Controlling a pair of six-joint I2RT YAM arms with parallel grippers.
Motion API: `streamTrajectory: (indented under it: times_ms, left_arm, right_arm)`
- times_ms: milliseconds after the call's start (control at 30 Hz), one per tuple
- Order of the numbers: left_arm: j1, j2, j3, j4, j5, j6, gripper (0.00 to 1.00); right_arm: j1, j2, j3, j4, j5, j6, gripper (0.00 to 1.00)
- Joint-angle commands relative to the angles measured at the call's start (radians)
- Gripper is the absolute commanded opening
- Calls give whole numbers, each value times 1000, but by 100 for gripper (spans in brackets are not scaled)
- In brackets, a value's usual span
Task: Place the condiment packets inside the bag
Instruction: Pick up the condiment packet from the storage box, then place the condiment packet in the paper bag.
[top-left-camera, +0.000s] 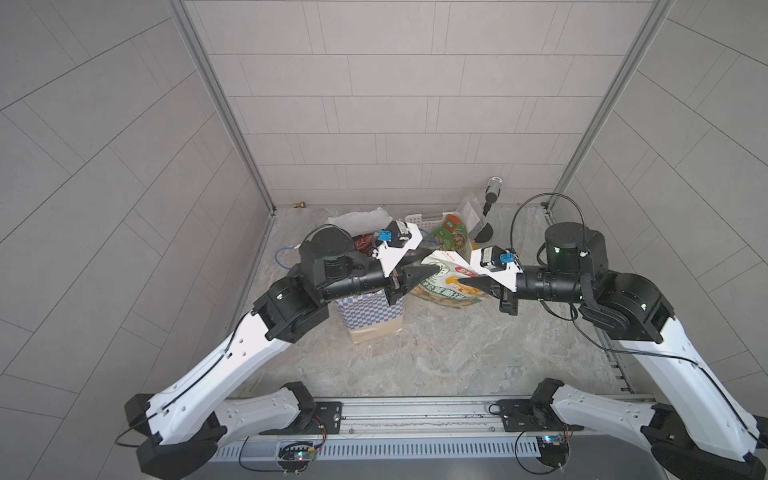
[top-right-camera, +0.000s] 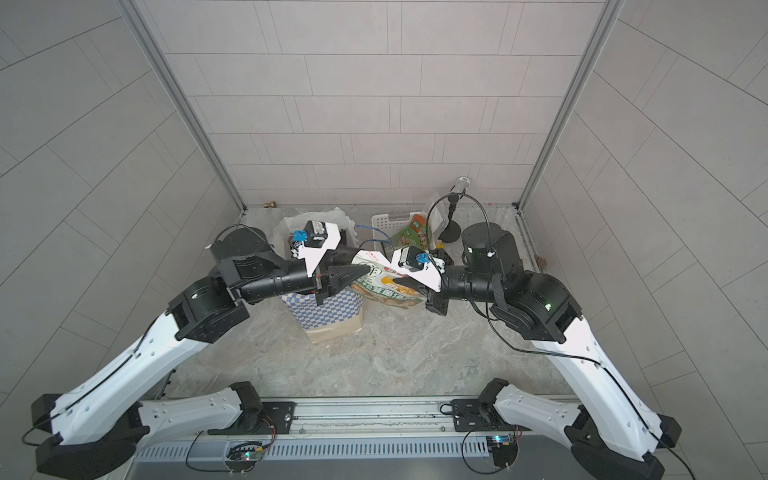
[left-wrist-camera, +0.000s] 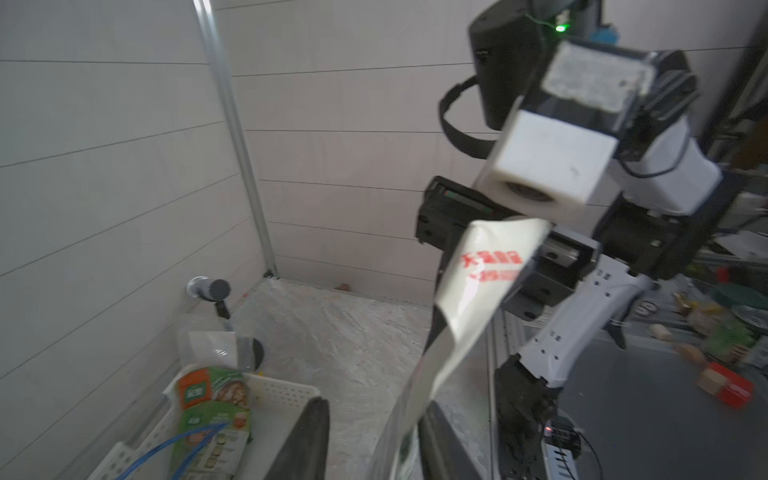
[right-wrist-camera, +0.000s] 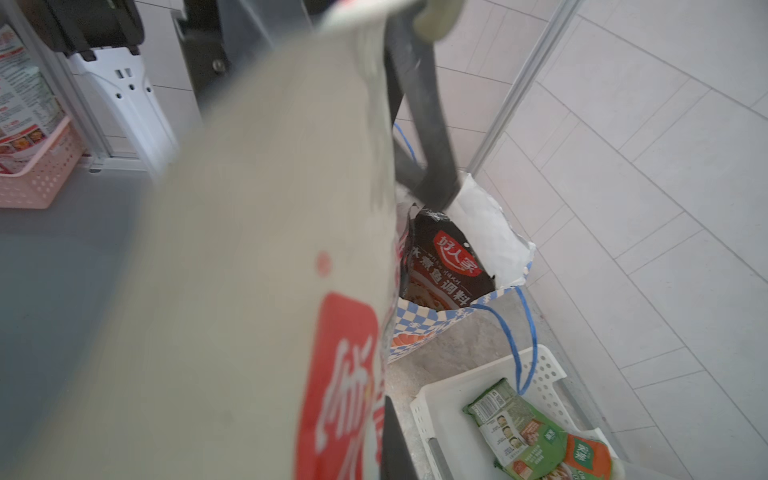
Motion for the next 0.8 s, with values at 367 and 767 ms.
streamTrajectory:
  times_ms: [367,767]
  left_arm:
    - [32,-347,-235,-471,-1279,-493,98]
    - [202,-441,-348,-593,-1032,-692,100]
  right_arm:
    - [32,138,31,612,15,-153,0]
    - [21,565,151,849,-67,-444,0]
